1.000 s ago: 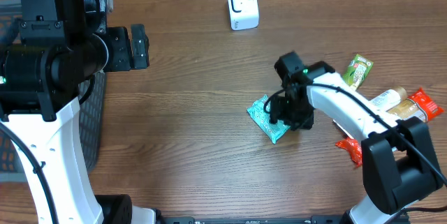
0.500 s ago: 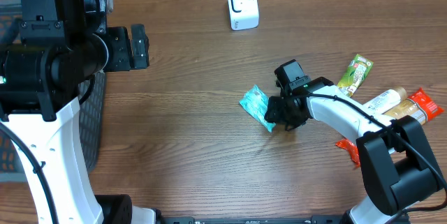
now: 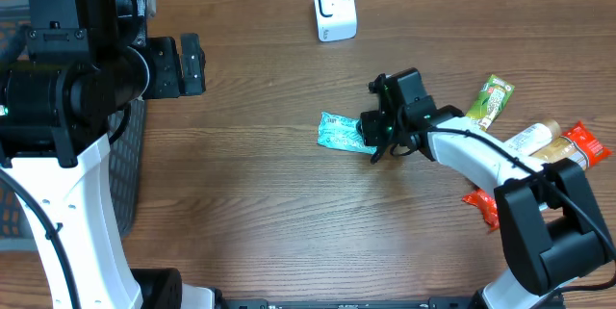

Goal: Scan the item barcode

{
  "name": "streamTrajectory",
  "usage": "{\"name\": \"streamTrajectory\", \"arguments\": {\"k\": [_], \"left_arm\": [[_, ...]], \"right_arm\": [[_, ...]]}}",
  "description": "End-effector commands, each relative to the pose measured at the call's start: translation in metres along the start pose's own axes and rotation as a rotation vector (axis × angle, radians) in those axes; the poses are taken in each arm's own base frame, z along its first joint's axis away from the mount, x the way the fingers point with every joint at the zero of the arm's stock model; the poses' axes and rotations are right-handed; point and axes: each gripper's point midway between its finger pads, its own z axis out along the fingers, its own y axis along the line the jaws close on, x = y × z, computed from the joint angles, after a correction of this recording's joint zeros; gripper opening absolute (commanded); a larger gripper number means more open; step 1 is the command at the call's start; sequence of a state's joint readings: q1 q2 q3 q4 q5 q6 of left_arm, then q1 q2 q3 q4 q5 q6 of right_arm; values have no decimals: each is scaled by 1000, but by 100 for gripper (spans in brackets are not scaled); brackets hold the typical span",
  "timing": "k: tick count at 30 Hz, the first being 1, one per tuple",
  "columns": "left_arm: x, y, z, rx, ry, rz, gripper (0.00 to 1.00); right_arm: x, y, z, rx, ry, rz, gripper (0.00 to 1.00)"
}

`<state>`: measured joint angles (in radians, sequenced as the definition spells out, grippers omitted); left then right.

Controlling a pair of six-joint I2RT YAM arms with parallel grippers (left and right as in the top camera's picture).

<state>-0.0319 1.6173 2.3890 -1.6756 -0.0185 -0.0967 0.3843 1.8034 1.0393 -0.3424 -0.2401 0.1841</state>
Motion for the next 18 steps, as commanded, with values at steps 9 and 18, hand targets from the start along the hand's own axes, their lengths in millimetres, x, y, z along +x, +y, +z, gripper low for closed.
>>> {"name": "streamTrajectory", "arguments": {"k": [9, 18], "left_arm": [[-1, -1, -1, 9, -7, 19, 99], [-1, -1, -1, 9, -7, 19, 100]], "right_arm": [[14, -31, -27, -216, 109, 282, 52], [32, -19, 0, -349, 186, 262, 52]]}}
